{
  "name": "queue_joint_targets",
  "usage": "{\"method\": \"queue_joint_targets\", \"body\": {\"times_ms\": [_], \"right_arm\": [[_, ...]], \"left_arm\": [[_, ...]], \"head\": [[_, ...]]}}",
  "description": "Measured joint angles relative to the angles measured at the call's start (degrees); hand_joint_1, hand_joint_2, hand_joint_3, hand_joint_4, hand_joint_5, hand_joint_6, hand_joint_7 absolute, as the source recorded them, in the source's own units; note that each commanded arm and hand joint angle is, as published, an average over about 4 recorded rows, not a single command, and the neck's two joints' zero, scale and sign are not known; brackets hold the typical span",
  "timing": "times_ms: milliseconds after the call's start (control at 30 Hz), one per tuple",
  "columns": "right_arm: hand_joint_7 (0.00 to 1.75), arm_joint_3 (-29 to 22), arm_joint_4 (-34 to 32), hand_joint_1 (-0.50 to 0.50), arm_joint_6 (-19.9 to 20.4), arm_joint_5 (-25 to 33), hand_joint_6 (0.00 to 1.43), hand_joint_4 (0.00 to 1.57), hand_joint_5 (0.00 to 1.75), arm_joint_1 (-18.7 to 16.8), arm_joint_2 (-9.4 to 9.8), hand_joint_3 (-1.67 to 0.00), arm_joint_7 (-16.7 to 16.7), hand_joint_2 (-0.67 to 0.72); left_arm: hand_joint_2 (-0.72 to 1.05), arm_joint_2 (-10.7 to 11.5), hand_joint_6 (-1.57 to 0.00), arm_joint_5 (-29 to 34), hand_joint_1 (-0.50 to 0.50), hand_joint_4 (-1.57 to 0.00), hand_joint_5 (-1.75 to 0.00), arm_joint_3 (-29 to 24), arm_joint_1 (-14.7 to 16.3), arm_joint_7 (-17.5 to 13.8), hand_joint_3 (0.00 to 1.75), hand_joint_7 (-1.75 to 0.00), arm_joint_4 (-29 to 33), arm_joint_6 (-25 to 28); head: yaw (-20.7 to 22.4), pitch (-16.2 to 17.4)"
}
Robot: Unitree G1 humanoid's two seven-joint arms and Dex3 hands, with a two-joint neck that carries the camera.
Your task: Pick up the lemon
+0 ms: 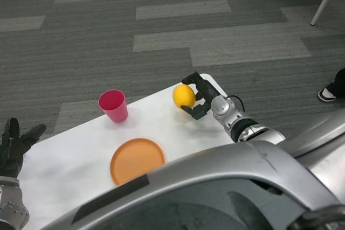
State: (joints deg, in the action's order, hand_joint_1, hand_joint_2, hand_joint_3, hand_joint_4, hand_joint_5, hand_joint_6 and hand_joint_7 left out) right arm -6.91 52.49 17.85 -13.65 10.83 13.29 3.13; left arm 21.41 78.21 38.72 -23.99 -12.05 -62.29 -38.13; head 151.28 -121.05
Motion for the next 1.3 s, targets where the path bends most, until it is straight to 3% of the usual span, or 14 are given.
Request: {"method": "queue_joint_targets", "body": {"times_ms": [133,367,800,1067,1300], "right_arm": [[1.54,4.29,-4.79,-0.42,3.86,7.33,0.19,0.00,1.75,-2.09,-0.52,-1.35,-0.64,-0.54],[1.54,5.76,-12.26,-0.42,6.25,10.71,0.17,0.00,1.75,-3.02,-0.58,-1.37,-0.90,-0.54],[1.54,5.08,-20.51,-0.42,6.82,11.76,0.17,0.00,1.75,-5.49,-0.46,-1.43,-0.92,-0.54],[1.54,5.54,-21.42,-0.42,6.86,12.44,0.17,0.00,1.75,-6.01,-0.44,-1.41,-0.91,-0.54],[1.54,5.73,-22.06,-0.42,6.94,12.76,0.17,0.00,1.75,-6.01,-0.44,-1.39,-0.91,-0.54]], "left_arm": [[1.05,0.02,0.00,-0.03,0.50,-0.04,0.00,0.00,0.03,0.00,0.09,0.00,0.03,-0.03],[1.05,0.10,0.00,-0.05,0.50,-0.04,0.00,0.01,0.02,-0.01,0.09,0.00,0.02,-0.03],[1.05,0.29,0.00,-0.07,0.50,-0.04,0.00,-0.01,0.01,-0.02,0.09,0.00,0.11,-0.03],[1.05,0.41,0.00,-0.08,0.50,-0.04,0.00,-0.20,0.01,-0.02,0.09,0.00,0.41,-0.03],[1.05,0.44,0.00,-0.08,0.50,-0.04,0.00,-0.52,0.01,-0.02,0.09,0.00,0.47,-0.03]], "head": [[2.11,-0.12],[7.79,-0.33],[27.43,0.57],[33.46,-0.54],[35.02,-2.25]]}}
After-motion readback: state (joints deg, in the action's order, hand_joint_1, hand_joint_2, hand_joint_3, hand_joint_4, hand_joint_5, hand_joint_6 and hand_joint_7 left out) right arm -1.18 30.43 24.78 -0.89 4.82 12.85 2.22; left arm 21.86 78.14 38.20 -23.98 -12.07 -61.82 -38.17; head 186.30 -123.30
